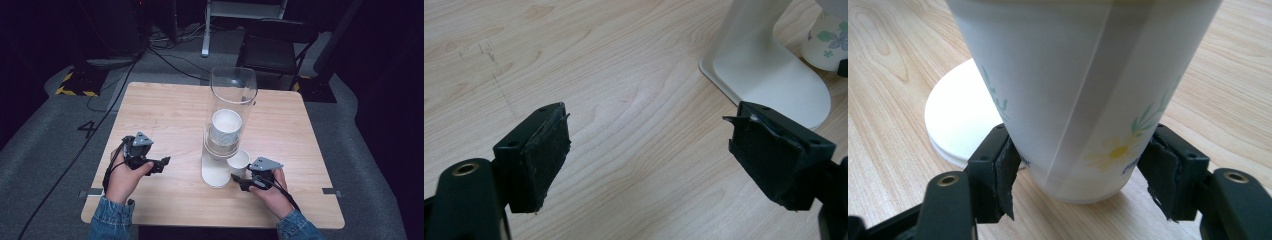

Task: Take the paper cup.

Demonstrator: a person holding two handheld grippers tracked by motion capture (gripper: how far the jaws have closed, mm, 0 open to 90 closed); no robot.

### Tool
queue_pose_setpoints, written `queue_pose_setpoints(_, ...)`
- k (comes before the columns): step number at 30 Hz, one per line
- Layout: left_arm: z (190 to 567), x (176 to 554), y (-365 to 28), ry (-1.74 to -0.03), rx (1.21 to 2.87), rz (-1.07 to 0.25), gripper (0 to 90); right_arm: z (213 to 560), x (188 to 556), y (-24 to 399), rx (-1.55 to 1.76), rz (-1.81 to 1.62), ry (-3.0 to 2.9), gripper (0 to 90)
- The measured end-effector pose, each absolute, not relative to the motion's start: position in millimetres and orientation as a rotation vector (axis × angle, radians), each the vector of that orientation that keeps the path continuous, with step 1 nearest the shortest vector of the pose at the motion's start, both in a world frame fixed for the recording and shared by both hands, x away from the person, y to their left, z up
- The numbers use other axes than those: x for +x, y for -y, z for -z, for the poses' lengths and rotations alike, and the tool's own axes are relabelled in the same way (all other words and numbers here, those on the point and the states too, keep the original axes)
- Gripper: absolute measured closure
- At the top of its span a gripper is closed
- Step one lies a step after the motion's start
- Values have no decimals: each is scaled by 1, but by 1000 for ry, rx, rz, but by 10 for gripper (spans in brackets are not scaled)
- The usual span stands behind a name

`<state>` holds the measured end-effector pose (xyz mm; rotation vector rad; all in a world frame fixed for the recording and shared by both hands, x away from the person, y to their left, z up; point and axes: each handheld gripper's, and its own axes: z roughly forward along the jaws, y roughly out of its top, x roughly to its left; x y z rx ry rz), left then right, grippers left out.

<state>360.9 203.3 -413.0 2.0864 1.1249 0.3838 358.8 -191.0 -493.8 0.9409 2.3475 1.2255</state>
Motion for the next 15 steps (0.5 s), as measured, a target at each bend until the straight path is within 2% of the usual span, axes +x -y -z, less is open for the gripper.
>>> queue_pose_setpoints(15, 413, 360, -202, -1091, 2084, -414, 168, 468, 371, 226, 1064, -1356, -2208, 358)
